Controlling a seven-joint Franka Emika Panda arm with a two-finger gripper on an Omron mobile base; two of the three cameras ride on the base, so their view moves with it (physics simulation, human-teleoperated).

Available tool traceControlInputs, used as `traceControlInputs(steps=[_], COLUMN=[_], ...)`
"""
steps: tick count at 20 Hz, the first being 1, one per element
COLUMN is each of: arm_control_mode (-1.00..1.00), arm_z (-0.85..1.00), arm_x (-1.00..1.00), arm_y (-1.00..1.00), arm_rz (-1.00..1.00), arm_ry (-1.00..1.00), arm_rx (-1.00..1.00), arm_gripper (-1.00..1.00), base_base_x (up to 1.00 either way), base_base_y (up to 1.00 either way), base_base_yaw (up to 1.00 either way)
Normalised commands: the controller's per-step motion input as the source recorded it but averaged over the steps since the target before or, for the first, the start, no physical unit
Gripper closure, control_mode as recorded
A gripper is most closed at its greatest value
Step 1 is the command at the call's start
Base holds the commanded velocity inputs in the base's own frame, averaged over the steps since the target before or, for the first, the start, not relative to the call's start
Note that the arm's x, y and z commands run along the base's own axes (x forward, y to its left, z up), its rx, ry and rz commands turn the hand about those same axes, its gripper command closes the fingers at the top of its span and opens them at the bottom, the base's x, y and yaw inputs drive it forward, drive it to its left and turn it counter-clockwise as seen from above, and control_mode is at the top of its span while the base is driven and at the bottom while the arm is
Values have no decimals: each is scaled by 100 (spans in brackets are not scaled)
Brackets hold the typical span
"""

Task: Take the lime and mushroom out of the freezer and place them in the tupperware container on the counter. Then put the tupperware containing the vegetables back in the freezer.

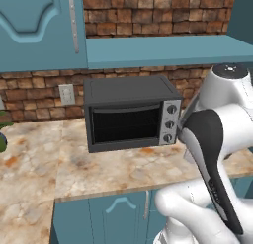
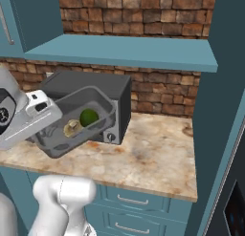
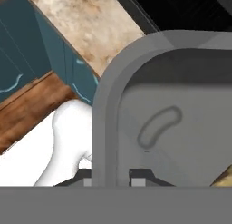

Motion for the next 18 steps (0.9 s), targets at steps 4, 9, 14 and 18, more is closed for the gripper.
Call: traceControlInputs(steps=[4, 9, 14, 18], arm_control_mode=[-100, -100, -100, 100], arm_z=[-15, 1, 0, 0], arm_x=[-17, -1, 0, 0], arm_y=[-62, -1, 0, 0], arm_rz=[22, 2, 0, 0], arm_ry=[-16, 0, 1, 0], arm_rx=[-3, 0, 0, 0], arm_gripper=[100, 100, 100, 100], base_base_x=[0, 0, 0, -29], base_base_y=[0, 0, 0, 0], base_base_yaw=[0, 0, 0, 0])
